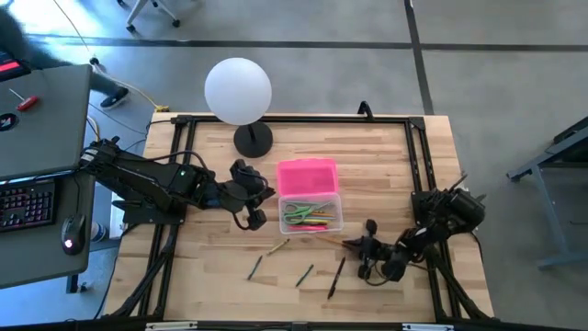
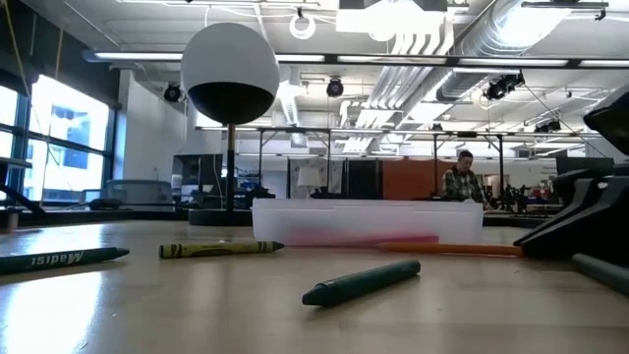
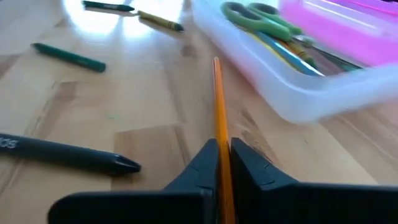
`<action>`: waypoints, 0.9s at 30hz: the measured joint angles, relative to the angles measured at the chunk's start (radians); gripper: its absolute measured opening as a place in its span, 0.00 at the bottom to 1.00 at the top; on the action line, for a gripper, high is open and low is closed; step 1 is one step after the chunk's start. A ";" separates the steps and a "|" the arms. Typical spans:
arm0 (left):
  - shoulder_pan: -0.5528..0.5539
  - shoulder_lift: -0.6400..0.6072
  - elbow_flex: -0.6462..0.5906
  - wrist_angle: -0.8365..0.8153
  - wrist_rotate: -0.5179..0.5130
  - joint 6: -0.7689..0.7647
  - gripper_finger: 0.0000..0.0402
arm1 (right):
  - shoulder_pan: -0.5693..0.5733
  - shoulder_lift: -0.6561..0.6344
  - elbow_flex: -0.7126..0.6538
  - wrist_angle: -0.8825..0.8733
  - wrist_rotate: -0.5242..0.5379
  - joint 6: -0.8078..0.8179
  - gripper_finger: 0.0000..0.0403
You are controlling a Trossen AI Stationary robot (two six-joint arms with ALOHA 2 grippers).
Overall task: Pick & place school supplies into a supply box
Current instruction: Put the orange pencil into the pink supply box
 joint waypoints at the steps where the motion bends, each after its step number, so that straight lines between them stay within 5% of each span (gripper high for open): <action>1: 0.000 0.000 0.000 0.007 0.001 0.000 0.16 | -0.002 -0.004 0.001 0.053 -0.030 -0.046 0.02; 6: 0.000 0.000 0.000 0.012 0.011 -0.001 0.16 | 0.015 -0.077 0.055 0.156 -0.170 -0.250 0.02; 15: 0.000 0.000 0.000 0.089 0.014 0.026 0.16 | -0.135 -0.206 0.215 -0.106 -0.067 -0.640 0.01; 22: 0.000 0.000 0.000 0.097 0.101 0.025 0.16 | -0.389 -0.295 0.229 -0.250 -0.351 -0.721 0.01; 27: 0.000 0.000 0.000 0.096 0.128 0.004 0.16 | -0.524 -0.321 0.227 -0.364 -0.433 -0.706 0.01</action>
